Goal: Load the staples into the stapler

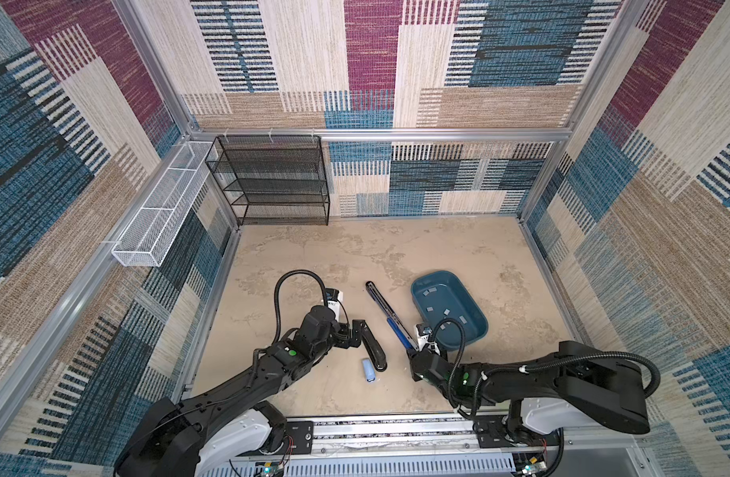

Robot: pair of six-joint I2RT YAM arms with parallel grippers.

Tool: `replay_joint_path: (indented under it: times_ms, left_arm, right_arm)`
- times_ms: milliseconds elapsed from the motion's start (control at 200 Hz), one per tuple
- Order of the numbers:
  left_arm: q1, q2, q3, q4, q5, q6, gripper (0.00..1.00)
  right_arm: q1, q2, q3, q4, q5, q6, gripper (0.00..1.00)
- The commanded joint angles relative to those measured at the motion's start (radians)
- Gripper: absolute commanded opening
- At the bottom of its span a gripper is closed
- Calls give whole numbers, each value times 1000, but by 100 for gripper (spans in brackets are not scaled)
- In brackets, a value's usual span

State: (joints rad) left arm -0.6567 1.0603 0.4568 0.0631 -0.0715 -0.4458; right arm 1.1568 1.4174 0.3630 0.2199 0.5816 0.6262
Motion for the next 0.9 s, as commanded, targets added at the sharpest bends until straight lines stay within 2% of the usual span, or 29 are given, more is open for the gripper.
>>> replay_joint_path:
  times_ms: [0, 391, 531, 691, 897]
  left_arm:
    - [1, 21, 24, 25, 29, -49, 99]
    - [10, 148, 120, -7, 25, -79, 99]
    - [28, 201, 153, -20, 10, -102, 99]
    - [66, 253, 178, -8, 71, -147, 99]
    - [95, 316, 190, 53, 133, -175, 99]
  right_arm:
    - [1, 37, 29, 43, 25, -7, 44]
    - [0, 142, 114, 43, 12, -41, 28]
    - [0, 144, 103, 115, -28, -84, 23]
    - [0, 156, 119, 141, -57, -103, 18]
    - [0, 185, 123, 211, -102, -117, 17]
